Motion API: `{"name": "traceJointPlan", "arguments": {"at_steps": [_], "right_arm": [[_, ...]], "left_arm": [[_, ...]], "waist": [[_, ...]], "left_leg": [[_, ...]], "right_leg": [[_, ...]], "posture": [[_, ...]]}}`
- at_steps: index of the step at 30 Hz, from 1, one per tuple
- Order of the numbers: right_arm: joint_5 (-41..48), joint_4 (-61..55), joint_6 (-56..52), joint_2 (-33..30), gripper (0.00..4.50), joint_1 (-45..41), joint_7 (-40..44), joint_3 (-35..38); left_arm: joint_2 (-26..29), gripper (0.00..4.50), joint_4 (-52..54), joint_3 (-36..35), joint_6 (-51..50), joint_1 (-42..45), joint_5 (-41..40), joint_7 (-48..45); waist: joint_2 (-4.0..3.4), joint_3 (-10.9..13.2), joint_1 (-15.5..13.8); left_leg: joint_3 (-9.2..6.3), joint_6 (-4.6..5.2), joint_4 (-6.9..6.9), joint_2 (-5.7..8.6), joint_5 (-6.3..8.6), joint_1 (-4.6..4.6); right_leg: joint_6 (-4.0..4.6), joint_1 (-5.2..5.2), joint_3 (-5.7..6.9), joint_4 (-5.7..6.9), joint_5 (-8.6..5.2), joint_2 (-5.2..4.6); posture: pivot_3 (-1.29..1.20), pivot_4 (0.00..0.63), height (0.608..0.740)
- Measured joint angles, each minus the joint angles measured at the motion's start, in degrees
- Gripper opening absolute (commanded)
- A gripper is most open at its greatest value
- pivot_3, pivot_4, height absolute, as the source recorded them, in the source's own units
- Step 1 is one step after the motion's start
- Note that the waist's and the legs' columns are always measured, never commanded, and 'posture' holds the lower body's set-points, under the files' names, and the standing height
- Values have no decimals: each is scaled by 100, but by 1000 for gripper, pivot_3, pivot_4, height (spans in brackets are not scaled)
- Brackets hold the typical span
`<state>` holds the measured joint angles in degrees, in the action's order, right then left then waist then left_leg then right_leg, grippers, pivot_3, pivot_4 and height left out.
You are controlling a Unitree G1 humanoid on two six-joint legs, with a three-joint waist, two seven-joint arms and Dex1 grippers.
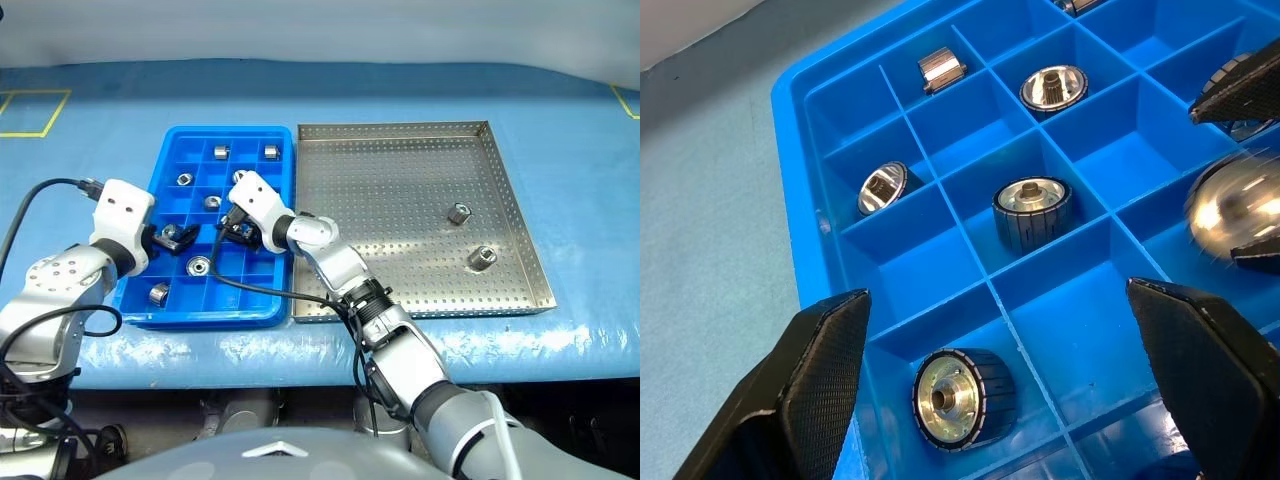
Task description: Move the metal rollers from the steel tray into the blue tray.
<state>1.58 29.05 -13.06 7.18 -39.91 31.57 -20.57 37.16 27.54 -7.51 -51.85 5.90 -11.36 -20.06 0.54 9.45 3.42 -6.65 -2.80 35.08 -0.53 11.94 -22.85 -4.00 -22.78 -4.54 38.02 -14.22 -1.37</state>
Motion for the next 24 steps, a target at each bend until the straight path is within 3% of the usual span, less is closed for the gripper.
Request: {"name": "traceJointPlan", "arguments": {"at_steps": [4,8,14,19,24], "right_arm": [[-16,-224,-2,-5,2938,33,-439,243],[-190,-1444,-120,-358,2938,416,-1035,554],[-1079,-3735,-1114,-1631,2938,2142,-2361,1959],[-1277,-4373,-1638,-1803,2938,3045,-2970,2917],[-833,-3988,-1602,-1551,2938,3110,-3094,3412]], "left_arm": [[-186,4500,-14,79,24,157,-12,0],[-722,4500,-32,271,166,313,-115,-2],[-1766,4500,-257,1295,354,745,-125,2],[-2078,4500,-447,1871,419,1015,-111,-123],[-2128,4500,-784,2167,584,1271,-80,-307]], "waist": [[0,0,-3],[1,0,-39],[-5,-5,-203],[-19,-11,112],[-24,-11,342]], "left_leg": [[-2,-3,1,1,-2,-2],[-5,-4,1,8,-2,-9],[-12,-1,5,27,-1,-19],[12,0,3,1,-1,2],[24,12,11,-1,-8,30]], "right_leg": [[0,0,1,0,0,-1],[1,0,4,-4,0,-9],[1,9,10,-16,0,-27],[13,2,-9,6,-9,-2],[-18,19,-28,18,-21,8]], "posture": [[32,150,740],[18,150,740],[-53,150,740],[-105,150,740],[-108,150,740]]}}
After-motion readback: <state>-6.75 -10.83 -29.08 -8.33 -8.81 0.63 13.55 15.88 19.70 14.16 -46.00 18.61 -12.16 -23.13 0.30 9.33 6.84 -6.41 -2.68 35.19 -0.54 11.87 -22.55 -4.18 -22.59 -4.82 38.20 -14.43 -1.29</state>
